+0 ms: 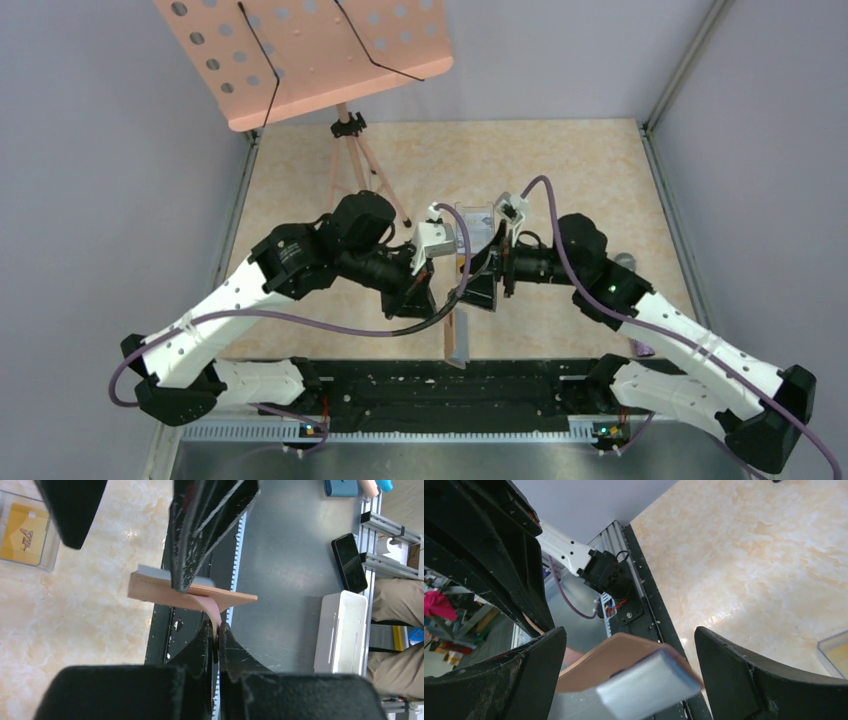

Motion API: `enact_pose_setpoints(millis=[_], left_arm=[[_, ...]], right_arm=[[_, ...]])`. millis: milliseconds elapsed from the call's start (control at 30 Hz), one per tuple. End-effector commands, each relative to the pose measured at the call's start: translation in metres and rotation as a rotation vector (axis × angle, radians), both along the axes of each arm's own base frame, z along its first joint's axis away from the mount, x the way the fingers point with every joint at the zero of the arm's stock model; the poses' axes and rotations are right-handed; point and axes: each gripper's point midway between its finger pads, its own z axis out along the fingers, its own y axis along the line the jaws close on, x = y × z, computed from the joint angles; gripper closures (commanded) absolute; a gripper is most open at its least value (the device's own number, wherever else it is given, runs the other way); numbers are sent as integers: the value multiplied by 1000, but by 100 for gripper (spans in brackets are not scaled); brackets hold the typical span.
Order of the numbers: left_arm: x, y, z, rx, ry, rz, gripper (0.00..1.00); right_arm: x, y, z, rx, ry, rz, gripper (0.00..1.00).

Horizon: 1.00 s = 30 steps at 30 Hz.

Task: Put the credit cards into the card holder
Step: Open the card holder at the center of the board.

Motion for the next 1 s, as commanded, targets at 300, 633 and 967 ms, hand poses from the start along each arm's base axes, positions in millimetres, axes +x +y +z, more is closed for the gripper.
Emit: enact_pose_setpoints(millis=[300, 633, 967], left_arm=[[-3, -5, 17, -140, -106, -72, 100], [8, -3, 27, -185, -172, 11, 100], [12, 5, 22, -177, -182, 73, 100]], right_arm=[[-24, 29, 39, 182, -52, 261, 5], [-65, 30, 20, 186, 52, 403, 12], [-70, 9, 12, 147, 55, 307, 18]])
